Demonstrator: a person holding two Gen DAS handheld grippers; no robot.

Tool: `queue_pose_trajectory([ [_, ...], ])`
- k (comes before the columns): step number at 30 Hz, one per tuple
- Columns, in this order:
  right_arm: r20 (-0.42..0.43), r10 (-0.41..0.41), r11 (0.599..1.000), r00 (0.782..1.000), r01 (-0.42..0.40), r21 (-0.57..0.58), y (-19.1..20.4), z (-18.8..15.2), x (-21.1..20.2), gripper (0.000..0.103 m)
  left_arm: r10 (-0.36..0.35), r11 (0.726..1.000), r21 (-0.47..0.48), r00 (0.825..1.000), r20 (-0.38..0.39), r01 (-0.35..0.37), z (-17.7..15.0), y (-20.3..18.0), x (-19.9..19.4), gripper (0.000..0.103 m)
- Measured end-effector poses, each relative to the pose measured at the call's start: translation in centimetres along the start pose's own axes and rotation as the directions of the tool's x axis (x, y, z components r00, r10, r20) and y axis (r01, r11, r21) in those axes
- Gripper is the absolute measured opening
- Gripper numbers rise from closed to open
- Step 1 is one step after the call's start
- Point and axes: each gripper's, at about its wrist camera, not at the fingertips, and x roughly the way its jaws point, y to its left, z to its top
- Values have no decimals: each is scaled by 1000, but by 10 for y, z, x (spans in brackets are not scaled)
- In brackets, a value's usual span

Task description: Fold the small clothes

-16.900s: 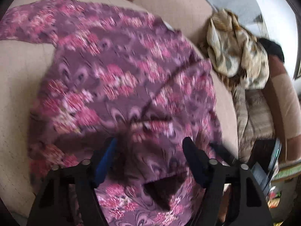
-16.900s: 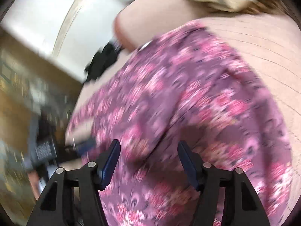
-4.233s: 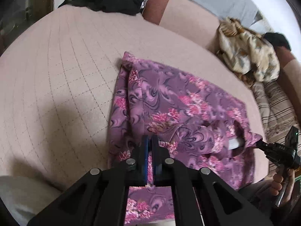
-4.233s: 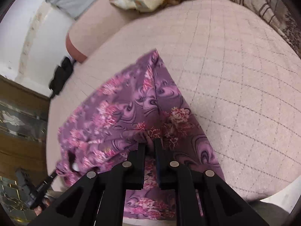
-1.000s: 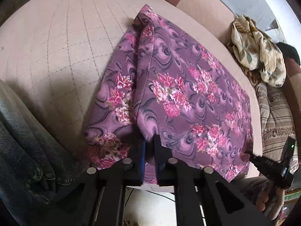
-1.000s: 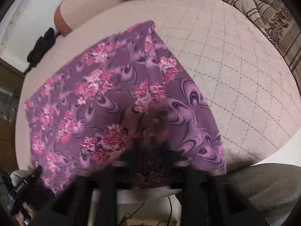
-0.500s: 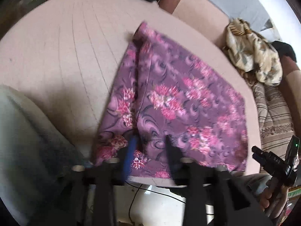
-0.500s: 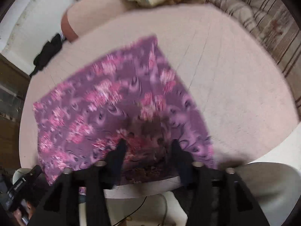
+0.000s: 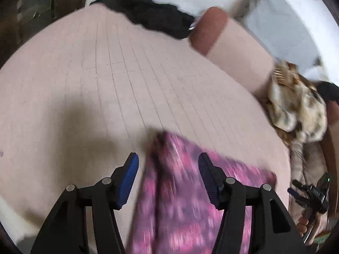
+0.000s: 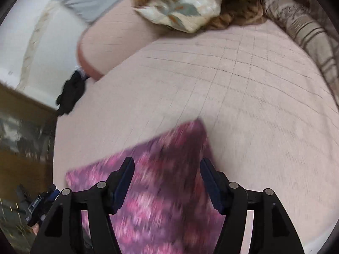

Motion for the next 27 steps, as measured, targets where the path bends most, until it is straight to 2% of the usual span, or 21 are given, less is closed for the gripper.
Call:
queue_pose_trajectory([
  [2, -44, -21, 999, 999, 22, 25, -16, 22, 27, 67, -16, 1000, -4, 999, -52, 16, 20, 0, 28, 57],
  [3, -57, -38, 999, 998, 40, 26, -22, 27, 40, 56, -32, 1000, -3, 997, -74, 31, 24, 0, 40, 51],
  [4, -69, -49, 998, 996, 52, 36, -28, 28, 52, 42, -44, 999, -12, 995, -87, 43, 24, 2, 51, 40],
  [5, -89, -55, 997, 995, 59, 46, -33, 27, 61, 36, -54, 998, -25, 993, -102, 51, 21, 5, 58, 37],
  [6, -109, -59, 996, 992, 66, 60, -36, 26, 67, 32, -50, 998, -42, 991, -127, 45, 17, 8, 65, 34],
  [8, -113, -56, 998, 992, 61, 34, -32, 24, 70, 32, -37, 999, -40, 989, -146, 31, 15, 7, 72, 31],
  [9, -108, -71, 997, 992, 72, 2, -27, 24, 71, 31, -34, 999, -23, 988, -153, 31, 16, 4, 73, 20],
  [10, -106, -85, 996, 991, 85, -10, -25, 25, 71, 20, -43, 999, -10, 988, -151, 42, 18, 2, 72, 6],
  [12, -118, -86, 996, 989, 86, -9, -25, 25, 75, 9, -28, 999, 26, 992, -122, 32, 20, -2, 65, 5],
  [14, -83, -92, 995, 992, 94, 25, -30, 27, 64, 7, -53, 999, 6, 996, -77, 54, 24, 5, 54, 5],
  [15, -65, -84, 996, 994, 86, 33, -33, 29, 59, 6, -77, 997, -12, 994, -79, 76, 26, 10, 53, 5],
  [17, -77, -87, 995, 993, 90, 44, -39, 30, 66, 6, -52, 998, -26, 992, -114, 50, 24, 14, 64, 7],
  [18, -109, -84, 995, 990, 89, 42, -40, 28, 75, 7, -4, 1000, -5, 990, -142, 3, 21, 11, 73, 13],
  [19, -117, -88, 995, 989, 93, 38, -39, 27, 79, 10, 57, 998, 33, 984, -167, -52, 19, 7, 81, 20],
  [20, -106, -94, 995, 990, 98, 35, -37, 27, 77, 12, 88, 996, 49, 981, -171, -81, 19, 5, 82, 26],
  [21, -93, -79, 996, 993, 83, 38, -36, 29, 73, 23, 89, 996, 40, 984, -157, -83, 20, 7, 78, 34],
  [22, -81, -59, 997, 995, 63, 46, -37, 30, 68, 48, 74, 997, 12, 989, -127, -73, 23, 12, 70, 42],
  [23, -55, -42, 997, 998, 45, 65, -40, 31, 61, 62, 67, 997, -17, 993, -98, -69, 25, 17, 62, 49],
  [24, -36, -37, 996, 999, 40, 81, -45, 32, 57, 77, 74, 996, -41, 994, -75, -78, 26, 22, 57, 60],
  [25, -33, -33, 995, 999, 36, 96, -49, 33, 55, 77, 94, 993, -62, 994, -64, -98, 26, 26, 55, 63],
  [27, -63, -11, 991, 998, 19, 131, -59, 33, 61, 76, 82, 992, -84, 991, -105, -91, 24, 31, 63, 63],
])
